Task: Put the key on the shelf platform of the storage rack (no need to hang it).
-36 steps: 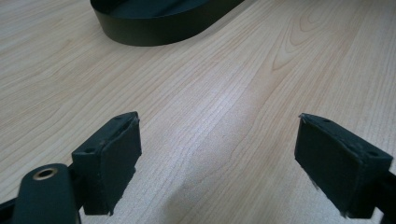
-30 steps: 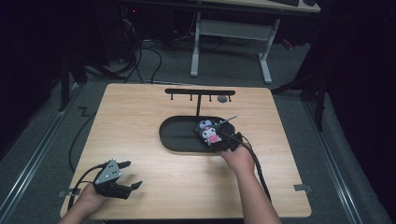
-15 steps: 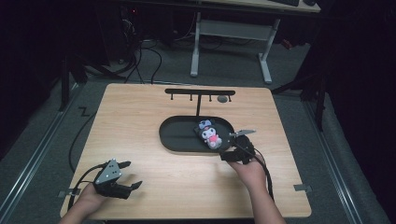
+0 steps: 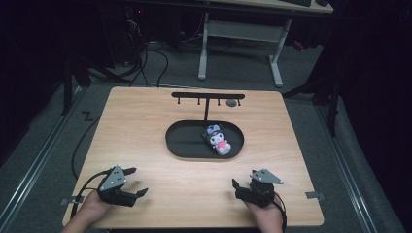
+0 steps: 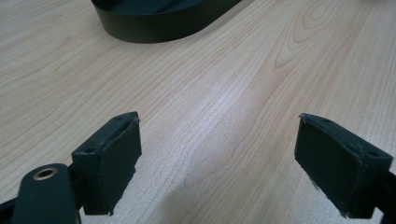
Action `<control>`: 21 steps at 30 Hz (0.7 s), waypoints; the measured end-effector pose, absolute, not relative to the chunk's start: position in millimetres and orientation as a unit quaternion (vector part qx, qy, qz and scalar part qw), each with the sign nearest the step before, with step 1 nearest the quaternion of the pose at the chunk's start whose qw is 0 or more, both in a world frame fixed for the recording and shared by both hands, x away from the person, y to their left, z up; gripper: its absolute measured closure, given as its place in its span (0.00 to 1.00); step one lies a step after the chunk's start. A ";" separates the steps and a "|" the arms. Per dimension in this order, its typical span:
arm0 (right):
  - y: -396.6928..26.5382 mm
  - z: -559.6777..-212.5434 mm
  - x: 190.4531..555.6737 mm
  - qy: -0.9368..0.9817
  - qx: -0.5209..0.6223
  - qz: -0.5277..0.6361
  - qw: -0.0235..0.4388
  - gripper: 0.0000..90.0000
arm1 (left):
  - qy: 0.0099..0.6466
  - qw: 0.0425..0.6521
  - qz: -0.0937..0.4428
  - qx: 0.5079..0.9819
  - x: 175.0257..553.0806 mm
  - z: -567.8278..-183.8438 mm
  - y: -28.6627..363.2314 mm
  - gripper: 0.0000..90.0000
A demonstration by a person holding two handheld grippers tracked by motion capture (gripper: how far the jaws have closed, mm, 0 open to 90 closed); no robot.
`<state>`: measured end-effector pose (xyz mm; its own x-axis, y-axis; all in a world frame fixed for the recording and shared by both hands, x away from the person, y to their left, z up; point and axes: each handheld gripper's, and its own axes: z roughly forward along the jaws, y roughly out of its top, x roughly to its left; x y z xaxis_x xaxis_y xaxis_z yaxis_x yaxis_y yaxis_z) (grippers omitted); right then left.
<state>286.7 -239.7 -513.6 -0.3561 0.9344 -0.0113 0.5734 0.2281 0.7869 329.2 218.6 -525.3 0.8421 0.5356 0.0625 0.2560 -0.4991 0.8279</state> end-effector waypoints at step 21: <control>-247.4 -521.4 258.3 0.727 0.511 0.364 0.279 0.17 | 0.230 0.443 0.156 0.853 329.2 -525.3 218.3 0.17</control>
